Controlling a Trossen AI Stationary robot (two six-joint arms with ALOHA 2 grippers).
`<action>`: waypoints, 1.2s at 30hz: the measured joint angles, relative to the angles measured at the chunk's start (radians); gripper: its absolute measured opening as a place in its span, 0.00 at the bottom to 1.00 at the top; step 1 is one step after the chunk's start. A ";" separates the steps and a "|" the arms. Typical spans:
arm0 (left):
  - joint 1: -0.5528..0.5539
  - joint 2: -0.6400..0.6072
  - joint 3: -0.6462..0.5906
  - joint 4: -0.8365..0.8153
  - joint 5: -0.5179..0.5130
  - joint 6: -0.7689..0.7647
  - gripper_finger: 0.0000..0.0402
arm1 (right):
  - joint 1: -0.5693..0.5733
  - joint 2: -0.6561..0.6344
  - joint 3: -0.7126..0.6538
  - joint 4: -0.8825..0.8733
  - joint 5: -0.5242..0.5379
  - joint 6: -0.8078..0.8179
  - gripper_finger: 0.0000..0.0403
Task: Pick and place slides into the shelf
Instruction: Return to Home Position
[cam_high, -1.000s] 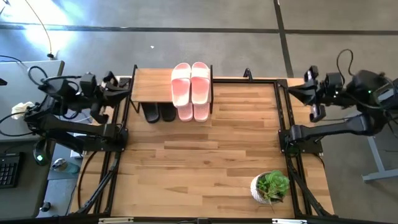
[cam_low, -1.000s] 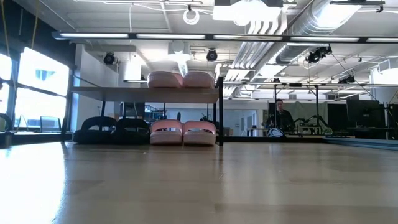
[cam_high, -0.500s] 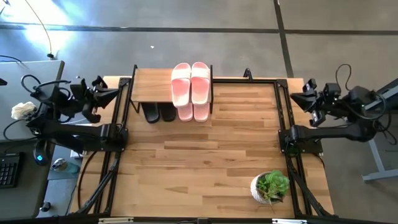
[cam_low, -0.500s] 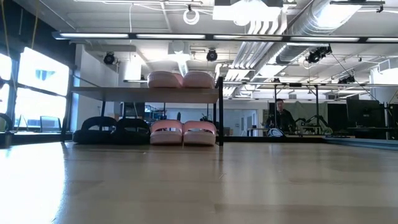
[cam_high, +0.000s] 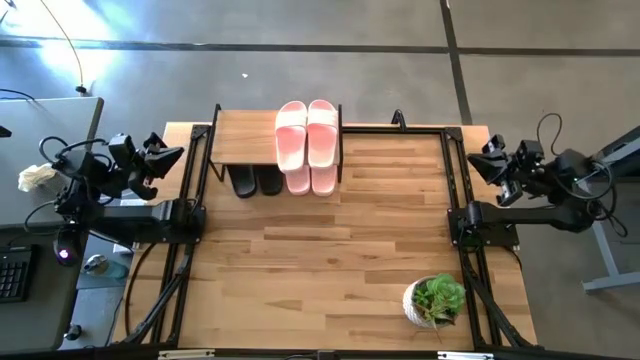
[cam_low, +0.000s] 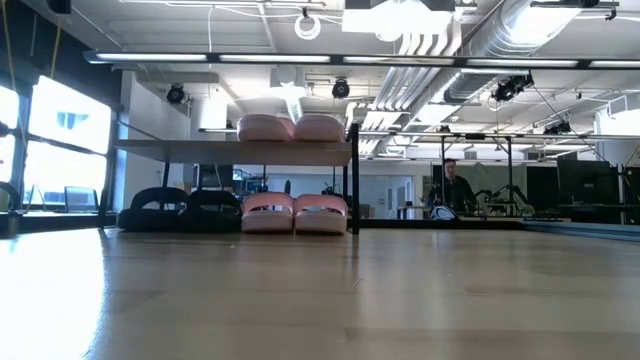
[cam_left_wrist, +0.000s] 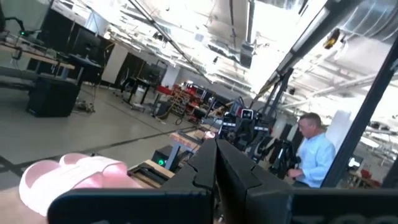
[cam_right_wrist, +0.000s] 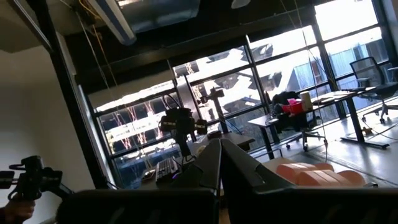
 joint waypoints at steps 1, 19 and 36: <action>0.000 -0.016 -0.012 0.000 -0.004 -0.007 0.00 | 0.000 -0.004 -0.006 0.000 0.002 0.004 0.00; 0.000 -0.043 -0.291 0.336 0.056 -0.023 0.00 | 0.000 -0.008 -0.233 0.285 -0.038 0.087 0.00; 0.000 -0.042 -0.625 0.636 0.086 -0.189 0.00 | 0.001 -0.008 -0.551 0.590 -0.068 0.235 0.00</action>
